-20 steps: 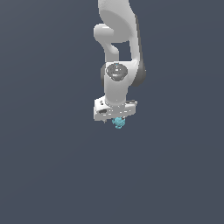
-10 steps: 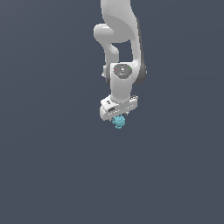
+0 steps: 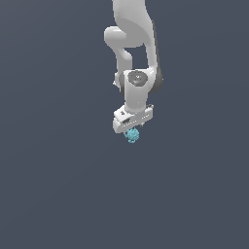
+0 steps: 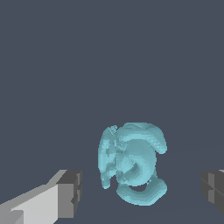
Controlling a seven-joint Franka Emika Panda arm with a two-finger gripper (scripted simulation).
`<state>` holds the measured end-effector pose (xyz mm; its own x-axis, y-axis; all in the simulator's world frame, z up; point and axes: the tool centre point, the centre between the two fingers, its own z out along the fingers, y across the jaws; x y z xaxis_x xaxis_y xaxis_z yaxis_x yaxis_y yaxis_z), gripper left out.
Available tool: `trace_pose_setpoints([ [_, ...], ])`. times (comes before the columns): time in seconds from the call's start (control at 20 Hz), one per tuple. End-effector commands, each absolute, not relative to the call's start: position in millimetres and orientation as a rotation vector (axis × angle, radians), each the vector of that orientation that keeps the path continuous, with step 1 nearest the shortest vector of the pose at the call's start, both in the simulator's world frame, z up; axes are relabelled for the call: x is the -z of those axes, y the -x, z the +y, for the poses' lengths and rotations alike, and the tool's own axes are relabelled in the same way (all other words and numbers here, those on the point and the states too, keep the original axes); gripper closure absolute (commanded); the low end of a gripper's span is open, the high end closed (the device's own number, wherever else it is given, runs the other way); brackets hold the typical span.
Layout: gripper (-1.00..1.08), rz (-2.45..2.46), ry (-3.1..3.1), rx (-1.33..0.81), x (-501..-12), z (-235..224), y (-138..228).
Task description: Pick up the object and move it to a goal position.
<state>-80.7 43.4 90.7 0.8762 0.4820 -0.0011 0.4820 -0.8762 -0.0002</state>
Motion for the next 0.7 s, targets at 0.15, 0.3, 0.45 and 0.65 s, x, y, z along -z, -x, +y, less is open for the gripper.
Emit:
trace_pose_setpoints([
  [0.15,-0.92,0.784,-3.042,0.002,-79.2,43.5,81.3],
  [0.3,-0.92,0.787,-3.042,0.001,-64.7,43.7,82.1],
  [0.45,-0.92,0.789,-3.041,0.0,-51.1,43.9,82.5],
  [0.65,-0.92,0.79,-3.041,0.0,-41.8,43.7,82.1],
])
